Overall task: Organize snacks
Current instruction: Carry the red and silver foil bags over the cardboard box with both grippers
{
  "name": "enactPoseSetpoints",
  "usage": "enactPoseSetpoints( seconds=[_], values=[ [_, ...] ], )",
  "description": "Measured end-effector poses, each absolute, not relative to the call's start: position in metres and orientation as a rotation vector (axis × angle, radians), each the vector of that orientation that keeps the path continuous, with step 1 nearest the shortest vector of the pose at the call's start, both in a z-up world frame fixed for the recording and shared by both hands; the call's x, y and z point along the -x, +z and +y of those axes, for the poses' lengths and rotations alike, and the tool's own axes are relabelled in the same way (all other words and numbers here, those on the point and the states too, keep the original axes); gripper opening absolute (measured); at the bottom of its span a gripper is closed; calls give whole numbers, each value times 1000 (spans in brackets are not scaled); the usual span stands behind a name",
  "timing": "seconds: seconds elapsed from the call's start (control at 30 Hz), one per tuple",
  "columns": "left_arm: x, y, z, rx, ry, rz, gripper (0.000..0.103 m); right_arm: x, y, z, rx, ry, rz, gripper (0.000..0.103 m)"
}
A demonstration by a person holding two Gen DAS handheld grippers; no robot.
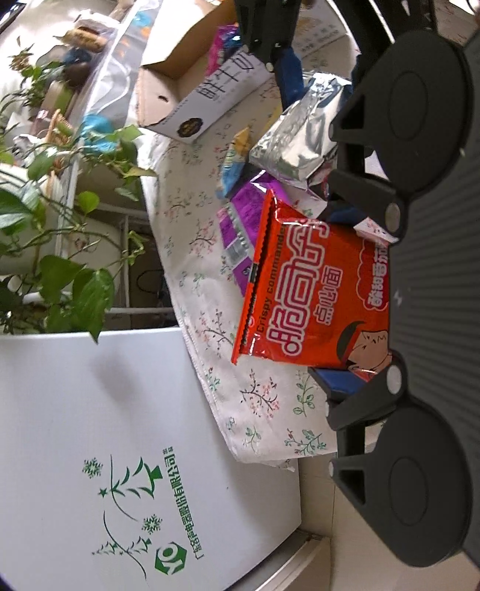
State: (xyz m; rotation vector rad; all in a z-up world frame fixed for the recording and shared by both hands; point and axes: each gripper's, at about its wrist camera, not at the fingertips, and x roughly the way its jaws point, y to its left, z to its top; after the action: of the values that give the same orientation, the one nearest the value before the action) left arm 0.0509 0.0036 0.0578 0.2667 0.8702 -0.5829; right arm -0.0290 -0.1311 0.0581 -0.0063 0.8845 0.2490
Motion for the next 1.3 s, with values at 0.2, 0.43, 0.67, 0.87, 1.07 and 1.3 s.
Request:
enactPoseSetpoints(
  seconds=[0.2, 0.43, 0.67, 0.87, 1.07, 1.3],
  values=[
    [-48, 70, -1, -239, -572, 838, 72, 33, 71, -137, -7, 241, 853, 62],
    [-44, 82, -12, -215, -568, 804, 72, 34, 85, -149, -26, 215, 820, 62],
    [-40, 86, -24, -203, -566, 796, 72, 37, 96, -163, -42, 194, 794, 62],
    [-34, 93, -41, -185, -585, 779, 72, 41, 105, -179, -63, 155, 779, 62],
    [-27, 96, -59, -179, -606, 768, 72, 47, 112, -199, -90, 100, 764, 62],
    [-18, 98, -83, -182, -638, 748, 72, 60, 125, -229, -125, 31, 729, 62]
  ],
)
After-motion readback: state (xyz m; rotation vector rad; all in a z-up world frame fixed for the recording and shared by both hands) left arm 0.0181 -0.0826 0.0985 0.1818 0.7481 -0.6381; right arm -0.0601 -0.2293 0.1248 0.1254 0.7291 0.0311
